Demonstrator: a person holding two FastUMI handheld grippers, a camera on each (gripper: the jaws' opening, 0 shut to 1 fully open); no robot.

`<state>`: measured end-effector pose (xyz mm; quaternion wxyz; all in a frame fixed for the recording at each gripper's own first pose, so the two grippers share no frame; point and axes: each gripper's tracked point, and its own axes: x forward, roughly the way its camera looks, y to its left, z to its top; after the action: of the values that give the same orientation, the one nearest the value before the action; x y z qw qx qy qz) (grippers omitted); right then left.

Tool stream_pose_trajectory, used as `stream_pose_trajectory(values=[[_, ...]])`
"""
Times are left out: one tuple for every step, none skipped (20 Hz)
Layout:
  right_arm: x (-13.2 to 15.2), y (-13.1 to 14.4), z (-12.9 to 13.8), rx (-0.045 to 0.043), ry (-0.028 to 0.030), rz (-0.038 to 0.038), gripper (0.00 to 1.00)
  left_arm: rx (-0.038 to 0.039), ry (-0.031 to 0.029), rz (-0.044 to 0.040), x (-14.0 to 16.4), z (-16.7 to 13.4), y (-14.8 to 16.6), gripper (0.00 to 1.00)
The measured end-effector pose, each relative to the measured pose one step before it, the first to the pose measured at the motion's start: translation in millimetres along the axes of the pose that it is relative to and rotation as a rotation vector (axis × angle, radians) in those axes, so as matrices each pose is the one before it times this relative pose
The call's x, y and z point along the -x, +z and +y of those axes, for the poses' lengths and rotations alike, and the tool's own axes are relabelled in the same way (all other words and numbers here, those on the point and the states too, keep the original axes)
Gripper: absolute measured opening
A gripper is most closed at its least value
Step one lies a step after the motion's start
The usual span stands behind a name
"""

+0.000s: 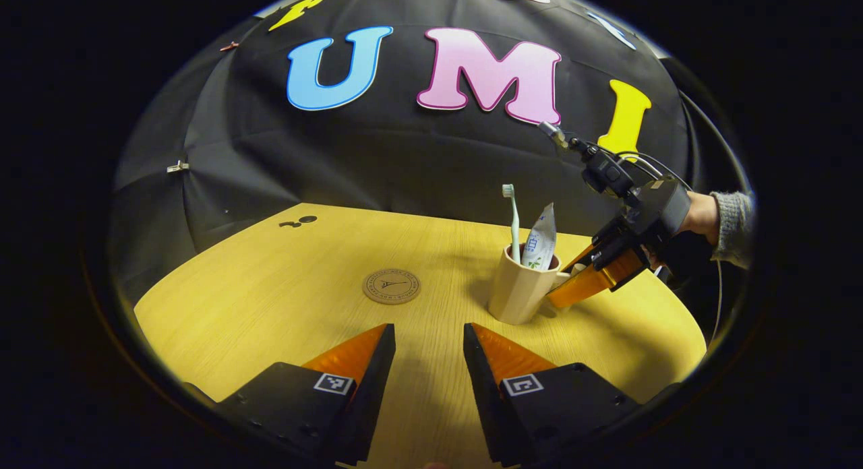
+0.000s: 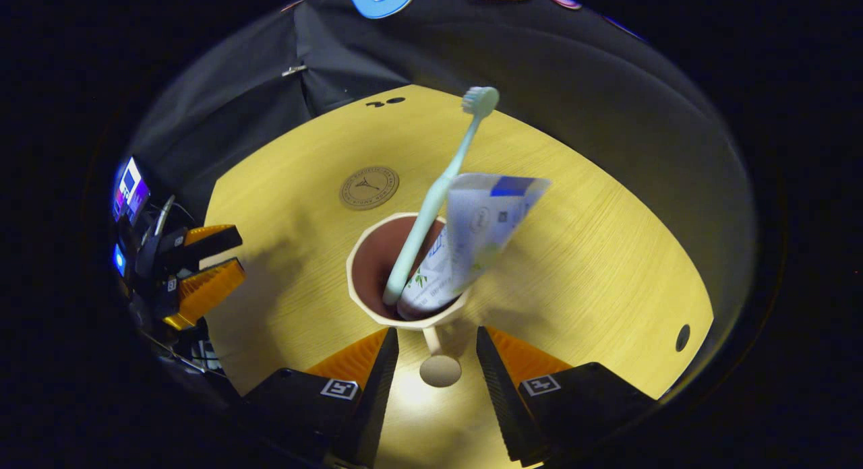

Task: Put the toothbrush and toothpaste on the desktop into the cup, then pick up the cup and place it on the coaster on the desktop.

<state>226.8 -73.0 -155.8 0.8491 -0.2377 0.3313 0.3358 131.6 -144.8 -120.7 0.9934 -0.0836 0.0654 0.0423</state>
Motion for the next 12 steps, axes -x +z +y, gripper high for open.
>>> stream_pose_trajectory(values=[[-1.38,1.56,2.64,0.03754,-0.00268,0.00847,0.72,-0.00179,0.00104,0.00175,0.3,0.79,-0.94,0.66],[-1.6,-0.2,2.53,0.03507,-0.00492,0.01494,0.72,-0.00087,-0.00098,0.00376,0.76,0.12,-0.95,0.66],[-3.31,0.31,5.05,0.02335,0.01179,0.01635,0.71,-0.00091,0.00072,0.00149,1.7,0.95,-1.62,0.66],[-5.41,-3.44,2.22,0.01737,-0.00221,0.01933,0.66,0.00028,-0.0008,0.00247,1.37,1.05,-0.63,0.66],[1.0,-0.68,-1.95,0.01837,-0.01162,0.01835,0.65,0.00046,0.00108,0.00177,0.56,0.57,-1.02,0.66],[-3.6,-1.79,-2.75,0.00984,-0.00437,0.01449,0.55,0.00173,0.00354,0.00033,1.46,2.08,-0.63,0.66],[-0.59,-0.7,1.2,-0.01154,0.01095,0.00979,0.52,0.00291,0.00078,0.00184,1.12,1.81,-1.14,0.66],[0.15,-2.96,0.25,-0.01764,0.01635,0.00806,0.5,0.0028,0.00495,0.00293,1.08,2.55,-1.57,0.66],[6.74,1.1,-0.01,-0.01916,0.00397,-0.00358,0.4,0.0032,0.00492,0.00396,0.56,2.48,-2.02,0.66],[-4.72,-0.51,0.56,-0.01396,0.01043,0.00696,0.3,0.00352,0.00486,-0.00048,1.0,1.77,-0.33,0.66],[1.86,-0.21,0.96,-0.00629,0.00507,0.00288,0.3,0.00404,0.00271,-0.00041,0.38,1.2,-0.01,0.66],[-2.53,-0.54,0.07,-0.00049,0.00147,0.0034,0.22,0.00372,0.00176,0.0016,0.57,1.13,-0.03,0.66]])
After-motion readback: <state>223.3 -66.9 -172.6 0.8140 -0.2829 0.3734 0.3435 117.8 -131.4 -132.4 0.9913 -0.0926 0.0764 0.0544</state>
